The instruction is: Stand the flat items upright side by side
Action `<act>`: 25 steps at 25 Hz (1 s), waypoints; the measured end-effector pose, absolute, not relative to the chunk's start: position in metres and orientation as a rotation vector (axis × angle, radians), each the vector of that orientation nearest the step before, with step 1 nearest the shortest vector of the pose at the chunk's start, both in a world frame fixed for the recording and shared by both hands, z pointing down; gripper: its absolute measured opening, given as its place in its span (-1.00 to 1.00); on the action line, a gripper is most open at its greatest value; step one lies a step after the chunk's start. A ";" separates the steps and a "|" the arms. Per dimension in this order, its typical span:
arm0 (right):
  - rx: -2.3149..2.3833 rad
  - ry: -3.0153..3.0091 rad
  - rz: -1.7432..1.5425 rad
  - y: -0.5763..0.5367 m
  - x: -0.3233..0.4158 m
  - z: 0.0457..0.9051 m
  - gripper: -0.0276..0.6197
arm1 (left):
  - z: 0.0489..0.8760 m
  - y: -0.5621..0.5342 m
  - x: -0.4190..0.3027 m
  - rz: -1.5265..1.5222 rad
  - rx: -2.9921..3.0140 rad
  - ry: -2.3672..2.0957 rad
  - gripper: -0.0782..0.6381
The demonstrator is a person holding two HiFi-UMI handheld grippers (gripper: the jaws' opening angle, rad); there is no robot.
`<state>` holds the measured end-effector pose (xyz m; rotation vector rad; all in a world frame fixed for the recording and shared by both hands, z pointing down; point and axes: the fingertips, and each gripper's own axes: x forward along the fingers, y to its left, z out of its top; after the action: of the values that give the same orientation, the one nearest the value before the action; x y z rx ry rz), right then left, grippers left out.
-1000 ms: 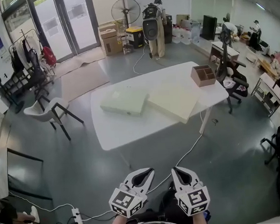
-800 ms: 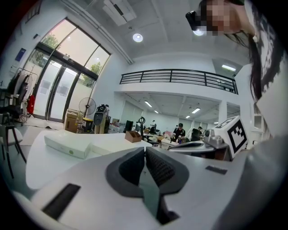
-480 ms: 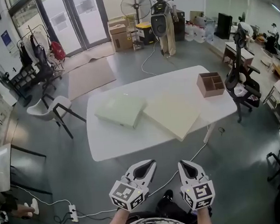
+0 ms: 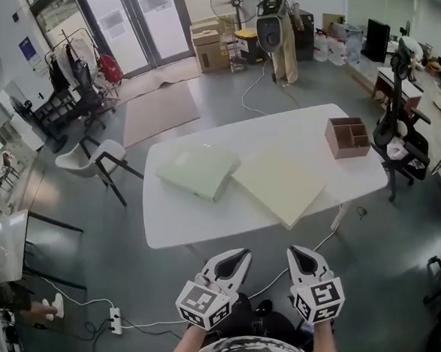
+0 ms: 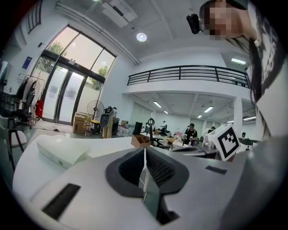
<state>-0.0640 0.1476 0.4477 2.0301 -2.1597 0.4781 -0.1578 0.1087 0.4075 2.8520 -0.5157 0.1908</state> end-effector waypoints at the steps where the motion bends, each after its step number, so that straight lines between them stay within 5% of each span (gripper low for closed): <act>1: 2.021 -2.168 0.486 0.146 -0.064 0.449 -0.91 | 0.407 0.107 -0.158 0.192 2.848 -0.528 -0.72; 25: 2.125 -2.109 0.743 0.044 0.033 0.497 -0.91 | 0.460 -0.045 -0.102 0.293 2.703 -0.671 -0.72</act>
<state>0.0325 0.0442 0.4974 2.1247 -2.1088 0.7432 -0.1019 -0.0451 0.4597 2.7032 -0.6709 0.2926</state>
